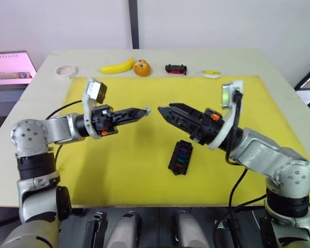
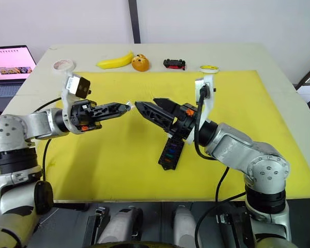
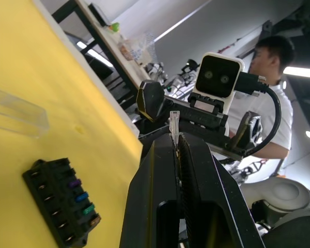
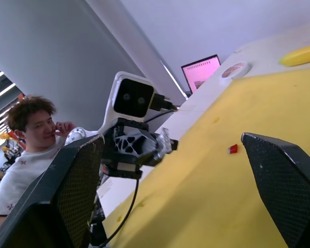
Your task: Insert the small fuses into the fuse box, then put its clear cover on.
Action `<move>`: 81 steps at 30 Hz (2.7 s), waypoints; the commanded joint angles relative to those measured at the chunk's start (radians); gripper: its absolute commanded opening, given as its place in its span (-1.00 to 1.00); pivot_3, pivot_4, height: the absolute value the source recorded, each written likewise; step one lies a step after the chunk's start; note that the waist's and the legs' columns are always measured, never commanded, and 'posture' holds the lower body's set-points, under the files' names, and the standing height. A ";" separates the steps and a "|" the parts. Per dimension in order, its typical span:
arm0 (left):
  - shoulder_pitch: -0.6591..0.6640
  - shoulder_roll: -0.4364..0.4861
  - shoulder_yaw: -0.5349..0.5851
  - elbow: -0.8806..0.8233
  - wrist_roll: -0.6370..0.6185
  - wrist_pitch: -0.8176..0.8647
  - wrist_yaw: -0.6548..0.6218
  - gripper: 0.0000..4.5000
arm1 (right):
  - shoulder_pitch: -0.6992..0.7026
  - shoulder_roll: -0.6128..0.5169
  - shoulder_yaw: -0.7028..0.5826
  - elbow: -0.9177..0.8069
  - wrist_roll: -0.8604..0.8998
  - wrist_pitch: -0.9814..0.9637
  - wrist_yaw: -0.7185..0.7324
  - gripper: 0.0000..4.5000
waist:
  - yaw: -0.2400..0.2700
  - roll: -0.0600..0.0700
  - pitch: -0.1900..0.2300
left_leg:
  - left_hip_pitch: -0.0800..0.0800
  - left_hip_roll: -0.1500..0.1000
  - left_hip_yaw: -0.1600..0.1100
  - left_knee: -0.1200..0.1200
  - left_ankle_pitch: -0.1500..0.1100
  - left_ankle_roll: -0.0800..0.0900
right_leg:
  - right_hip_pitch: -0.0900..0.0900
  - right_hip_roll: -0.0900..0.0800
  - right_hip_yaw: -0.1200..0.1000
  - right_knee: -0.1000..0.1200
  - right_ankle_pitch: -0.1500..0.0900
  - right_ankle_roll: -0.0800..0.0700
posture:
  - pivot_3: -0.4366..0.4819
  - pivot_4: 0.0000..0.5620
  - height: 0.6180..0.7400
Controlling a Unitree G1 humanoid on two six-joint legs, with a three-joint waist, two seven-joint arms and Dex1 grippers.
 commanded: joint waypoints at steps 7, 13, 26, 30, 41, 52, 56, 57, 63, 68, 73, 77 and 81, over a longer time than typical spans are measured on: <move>-0.015 -0.047 -0.047 -0.045 -0.048 -0.080 0.009 -1.00 | -0.045 -0.024 0.036 0.016 0.021 -0.038 -0.020 0.21 | 0.000 0.000 0.000 | 0.000 0.000 0.000 0.000 0.000 0.001 | 0.000 0.000 0.000 0.000 0.000 0.000 | -0.05 -0.47 1.00; -0.023 -0.046 -0.067 -0.041 -0.056 -0.099 0.014 -1.00 | -0.041 -0.033 0.047 0.027 0.044 -0.046 -0.024 0.02 | 0.000 0.000 0.000 | 0.000 0.000 0.000 0.000 0.000 0.001 | 0.000 0.001 0.000 0.000 0.000 0.000 | -0.05 -0.47 1.00; -0.029 -0.049 -0.100 -0.051 -0.097 -0.127 0.057 -1.00 | -0.004 -0.047 0.047 0.021 0.160 -0.083 -0.039 -0.32 | 0.000 0.000 0.000 | 0.000 0.000 0.000 0.001 0.000 0.001 | 0.000 0.001 0.000 0.000 0.000 0.000 | -0.05 -0.47 1.00; -0.035 -0.052 -0.108 -0.053 -0.124 -0.134 0.079 -1.00 | 0.017 -0.063 0.047 0.024 0.198 -0.093 -0.034 -0.32 | 0.000 0.000 0.000 | 0.000 0.000 0.000 0.001 -0.001 0.001 | 0.000 0.001 0.000 0.000 0.000 0.000 | -0.05 -0.47 1.00; -0.041 -0.039 -0.135 -0.053 -0.191 -0.158 0.127 -1.00 | 0.029 -0.060 0.042 0.052 0.230 -0.131 -0.042 -0.32 | 0.000 0.000 0.000 | 0.000 0.001 0.000 0.001 -0.001 0.001 | 0.000 0.002 0.000 0.000 0.000 0.000 | -0.05 -0.47 1.00; -0.032 -0.029 -0.151 -0.060 -0.227 -0.177 0.162 -1.00 | 0.044 -0.089 0.031 0.046 0.252 -0.141 -0.032 -0.32 | 0.000 0.000 0.000 | 0.000 0.001 0.000 0.001 -0.001 0.001 | 0.001 0.002 0.000 0.000 0.000 0.000 | -0.05 -0.47 1.00; -0.032 -0.028 -0.159 -0.058 -0.238 -0.185 0.172 -1.00 | 0.022 -0.085 0.033 0.057 0.252 -0.148 -0.031 -0.32 | 0.000 0.000 0.000 | 0.000 0.001 0.000 0.001 -0.001 0.001 | 0.001 0.002 0.000 0.000 0.000 0.000 | -0.05 -0.47 1.00; -0.030 -0.028 -0.161 -0.059 -0.241 -0.187 0.174 -1.00 | 0.018 -0.085 0.031 0.057 0.253 -0.150 -0.031 -0.32 | 0.000 0.000 0.000 | 0.000 0.001 0.000 0.001 -0.001 0.001 | 0.000 0.002 0.000 0.000 0.000 0.000 | -0.05 -0.47 1.00; -0.026 -0.026 -0.170 -0.057 -0.252 -0.196 0.184 -1.00 | 0.011 -0.095 0.025 0.061 0.265 -0.152 -0.032 -0.32 | 0.000 0.000 0.000 | 0.000 0.001 0.000 0.001 -0.001 0.001 | 0.001 0.002 0.000 0.000 0.000 0.000 | -0.05 -0.47 1.00; -0.026 -0.022 -0.176 -0.052 -0.252 -0.206 0.184 -1.00 | 0.013 -0.106 0.031 0.060 0.262 -0.146 -0.037 -0.32 | 0.000 0.000 0.000 | 0.000 0.001 0.000 0.001 -0.001 0.001 | 0.001 0.002 0.001 0.000 0.000 0.000 | -0.05 -0.47 1.00; -0.018 -0.019 -0.179 -0.052 -0.260 -0.210 0.187 -1.00 | 0.012 -0.107 0.030 0.058 0.262 -0.154 -0.041 -0.83 | 0.000 0.000 0.000 | 0.000 0.001 0.000 0.001 -0.001 0.001 | 0.001 0.002 0.001 0.000 0.000 0.000 | -0.05 -0.47 1.00; -0.014 -0.016 -0.181 -0.054 -0.263 -0.211 0.188 -1.00 | 0.011 -0.116 0.029 0.057 0.268 -0.147 -0.036 -0.83 | 0.000 0.000 0.000 | 0.000 0.001 0.000 0.001 -0.001 0.002 | 0.001 0.002 0.001 0.000 0.000 0.000 | -0.05 -0.47 1.00; -0.016 -0.017 -0.184 -0.049 -0.264 -0.214 0.187 -1.00 | 0.010 -0.125 0.032 0.055 0.277 -0.144 -0.033 -0.83 | 0.000 0.000 0.000 | 0.000 0.001 0.000 0.001 -0.001 0.002 | 0.001 0.002 0.001 0.000 0.000 0.000 | -0.05 -0.47 1.00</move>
